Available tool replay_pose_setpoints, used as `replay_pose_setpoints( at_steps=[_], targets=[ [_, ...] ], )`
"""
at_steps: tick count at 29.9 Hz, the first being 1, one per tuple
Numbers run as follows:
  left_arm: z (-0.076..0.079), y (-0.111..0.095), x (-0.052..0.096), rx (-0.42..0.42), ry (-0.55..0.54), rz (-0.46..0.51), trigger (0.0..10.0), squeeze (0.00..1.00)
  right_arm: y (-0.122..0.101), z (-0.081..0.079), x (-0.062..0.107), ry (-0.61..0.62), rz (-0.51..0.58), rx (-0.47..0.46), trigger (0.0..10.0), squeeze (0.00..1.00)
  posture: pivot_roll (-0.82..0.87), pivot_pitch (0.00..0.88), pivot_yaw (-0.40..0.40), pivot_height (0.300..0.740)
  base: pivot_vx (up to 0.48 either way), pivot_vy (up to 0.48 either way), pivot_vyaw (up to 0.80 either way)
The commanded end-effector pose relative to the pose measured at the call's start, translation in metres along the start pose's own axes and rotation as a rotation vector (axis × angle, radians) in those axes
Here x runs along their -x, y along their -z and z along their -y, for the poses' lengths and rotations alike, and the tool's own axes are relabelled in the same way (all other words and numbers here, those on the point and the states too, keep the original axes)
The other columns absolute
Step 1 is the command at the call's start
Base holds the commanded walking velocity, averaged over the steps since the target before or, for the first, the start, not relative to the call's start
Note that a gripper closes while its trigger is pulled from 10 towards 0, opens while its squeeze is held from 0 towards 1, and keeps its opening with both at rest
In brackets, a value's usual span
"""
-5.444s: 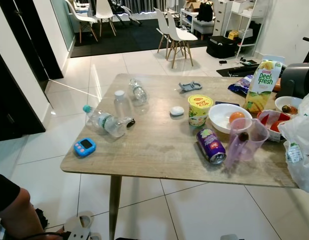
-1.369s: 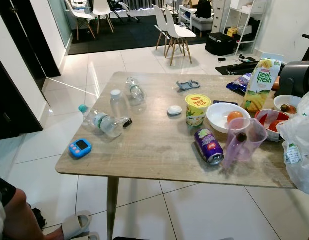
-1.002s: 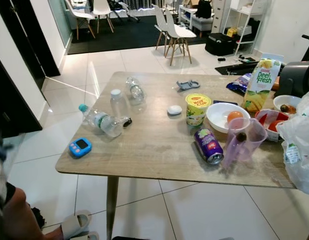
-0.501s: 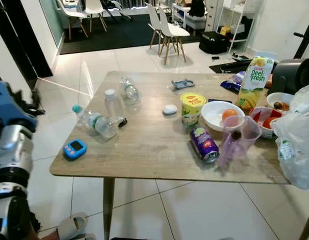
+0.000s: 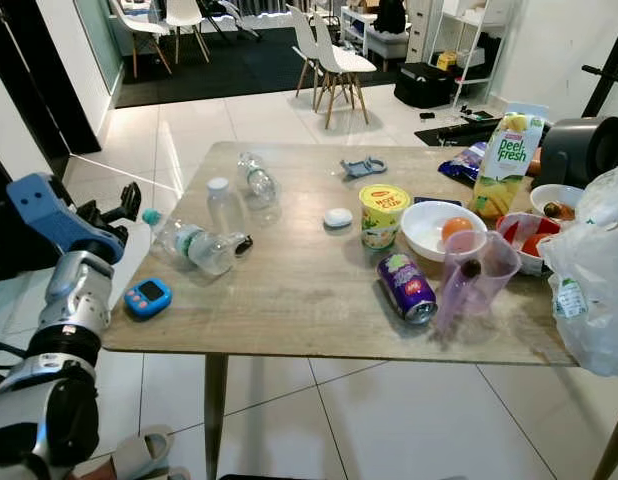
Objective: Restocking fridge
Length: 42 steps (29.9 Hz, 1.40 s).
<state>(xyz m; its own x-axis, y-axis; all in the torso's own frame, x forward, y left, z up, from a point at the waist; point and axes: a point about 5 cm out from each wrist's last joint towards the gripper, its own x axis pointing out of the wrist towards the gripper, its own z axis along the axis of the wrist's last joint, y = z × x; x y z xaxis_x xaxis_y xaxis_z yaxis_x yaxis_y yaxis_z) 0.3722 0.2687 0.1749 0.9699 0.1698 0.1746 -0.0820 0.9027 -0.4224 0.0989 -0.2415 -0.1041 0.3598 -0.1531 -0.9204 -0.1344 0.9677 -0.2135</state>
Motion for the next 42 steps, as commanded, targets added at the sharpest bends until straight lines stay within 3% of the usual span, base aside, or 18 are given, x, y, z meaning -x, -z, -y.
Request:
replay_pose_setpoints(
  at_steps=[1,2,3,4,5,6,15,22,42],
  targets=[
    [0.0,0.007,-0.001,0.066,-0.034,-0.04,10.0,1.0,0.003,0.0,0.0,-0.002,-0.01,0.007,10.0,0.0,0.11,0.0,0.005,0.74,0.0,0.0,0.0],
    [-0.002,0.011,-0.002,0.116,-0.072,-0.076,10.0,1.0,0.004,0.001,0.001,-0.001,-0.011,0.009,10.0,0.0,0.1,0.0,0.005,0.74,0.0,0.0,0.0],
    [-0.002,0.011,-0.002,0.116,-0.072,-0.076,10.0,1.0,0.004,0.001,0.001,-0.001,-0.011,0.009,10.0,0.0,0.1,0.0,0.005,0.74,0.0,0.0,0.0],
    [-0.002,0.012,-0.002,0.142,-0.084,-0.093,10.0,0.31,0.005,0.001,0.001,0.0,-0.012,0.009,10.0,0.0,0.1,0.0,0.005,0.74,0.0,0.0,0.0],
    [-0.002,0.014,-0.003,0.16,-0.098,-0.118,10.0,0.31,0.005,0.002,0.001,0.001,-0.014,0.011,10.0,0.0,0.1,0.0,0.006,0.74,0.0,0.0,0.0],
    [-0.001,0.016,-0.004,0.192,-0.107,-0.138,10.0,0.0,0.006,0.003,0.001,0.003,-0.015,0.012,10.0,0.0,0.1,0.0,0.007,0.74,0.0,0.0,0.0],
    [0.01,0.02,-0.01,0.239,-0.099,-0.211,10.0,0.0,0.011,0.005,0.002,0.007,-0.023,0.012,10.0,0.0,0.09,0.0,0.01,0.74,0.0,0.0,0.0],
    [0.027,0.033,-0.009,0.252,0.012,-0.304,10.0,0.0,0.019,0.003,0.004,0.005,-0.037,0.012,10.0,0.0,0.07,0.017,0.011,0.74,0.0,0.0,0.0],
    [0.019,0.028,-0.01,0.286,-0.032,-0.29,10.0,0.0,0.035,0.009,0.008,0.0,-0.061,0.062,10.0,0.0,0.06,0.095,-0.003,0.74,0.0,0.0,0.0]
  ],
)
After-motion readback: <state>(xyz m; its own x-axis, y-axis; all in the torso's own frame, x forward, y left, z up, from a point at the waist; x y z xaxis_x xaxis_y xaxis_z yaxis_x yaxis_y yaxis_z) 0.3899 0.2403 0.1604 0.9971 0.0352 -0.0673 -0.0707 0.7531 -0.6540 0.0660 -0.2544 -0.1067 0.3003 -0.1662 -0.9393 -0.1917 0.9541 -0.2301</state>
